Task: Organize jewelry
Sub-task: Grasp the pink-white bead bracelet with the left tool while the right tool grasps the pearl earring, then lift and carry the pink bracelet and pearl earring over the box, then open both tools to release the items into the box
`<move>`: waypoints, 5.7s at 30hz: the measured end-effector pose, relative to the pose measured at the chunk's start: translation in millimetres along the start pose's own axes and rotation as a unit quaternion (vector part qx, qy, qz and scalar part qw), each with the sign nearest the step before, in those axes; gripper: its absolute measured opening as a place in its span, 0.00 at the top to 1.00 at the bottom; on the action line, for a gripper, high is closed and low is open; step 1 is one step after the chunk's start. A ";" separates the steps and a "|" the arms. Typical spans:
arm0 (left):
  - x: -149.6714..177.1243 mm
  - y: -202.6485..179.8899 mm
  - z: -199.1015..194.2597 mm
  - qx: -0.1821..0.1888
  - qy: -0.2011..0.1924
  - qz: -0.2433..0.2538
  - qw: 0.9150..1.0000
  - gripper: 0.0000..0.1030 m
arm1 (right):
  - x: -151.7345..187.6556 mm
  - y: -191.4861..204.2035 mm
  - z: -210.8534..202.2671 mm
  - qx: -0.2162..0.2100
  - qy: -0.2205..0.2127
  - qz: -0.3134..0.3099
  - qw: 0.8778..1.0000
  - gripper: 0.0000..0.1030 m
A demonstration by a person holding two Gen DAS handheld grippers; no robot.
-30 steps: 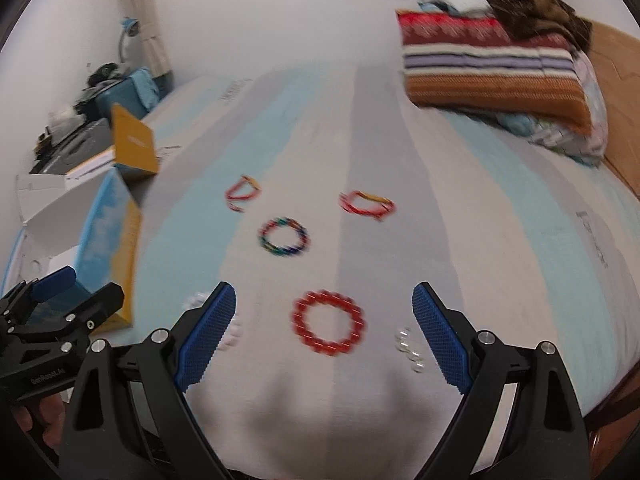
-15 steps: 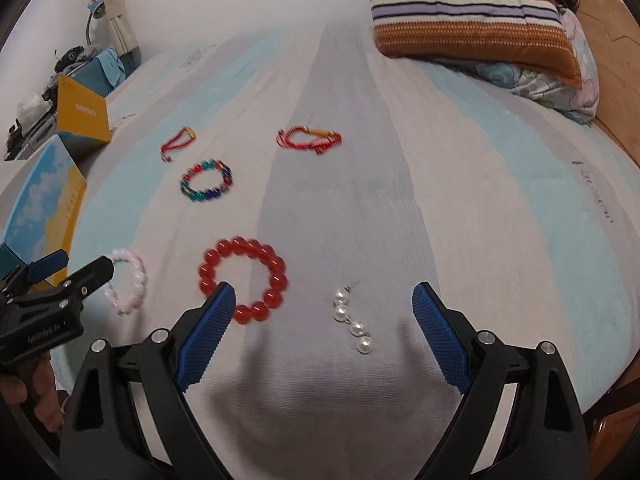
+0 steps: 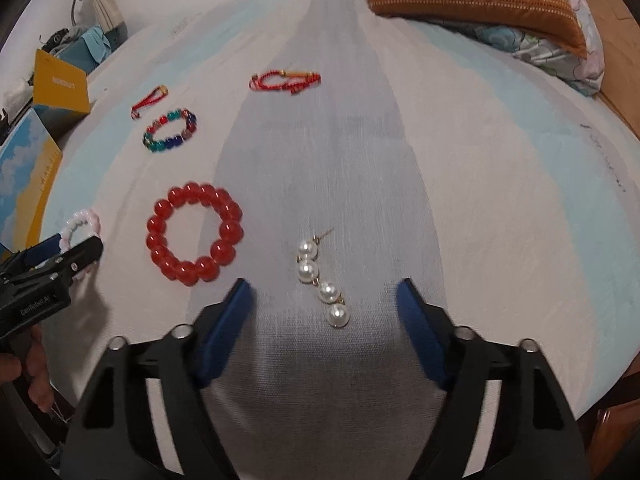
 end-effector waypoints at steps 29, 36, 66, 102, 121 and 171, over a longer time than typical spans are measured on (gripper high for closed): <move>6.9 7.2 -21.3 0.009 -0.016 0.009 1.000 0.83 | 0.1 -3.0 -14.1 0.019 -0.035 0.009 0.999 0.88; 6.6 8.1 -23.8 0.009 -0.017 0.007 1.000 0.83 | -0.4 -0.2 -18.2 0.019 -0.043 0.007 0.999 0.88; -16.8 13.2 -74.4 0.014 -0.048 0.003 0.999 0.83 | -11.9 24.4 -63.3 -0.004 -0.092 -0.001 0.996 0.90; -60.0 152.2 -168.1 -0.035 -0.102 -0.058 0.992 0.83 | -89.1 210.5 -94.2 -0.071 -0.101 -0.078 0.989 0.90; -7.3 301.1 -165.0 -0.115 -0.069 -0.137 0.981 0.83 | -76.4 383.1 -66.8 -0.137 -0.079 -0.175 0.972 0.90; 9.0 302.2 -148.7 -0.120 -0.050 -0.171 0.977 0.17 | -48.5 386.0 -74.6 -0.115 -0.112 -0.208 0.965 0.12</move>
Point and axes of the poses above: each gripper's, at about its wrist camera, not at the fingertips, and z roughly the way its jaws point, y to its left, x to its underside, the point moved 1 cm from there along z, roughly the way its jaws point, and after that the axes turned 14 degrees about -x, right-handed, at the moved point
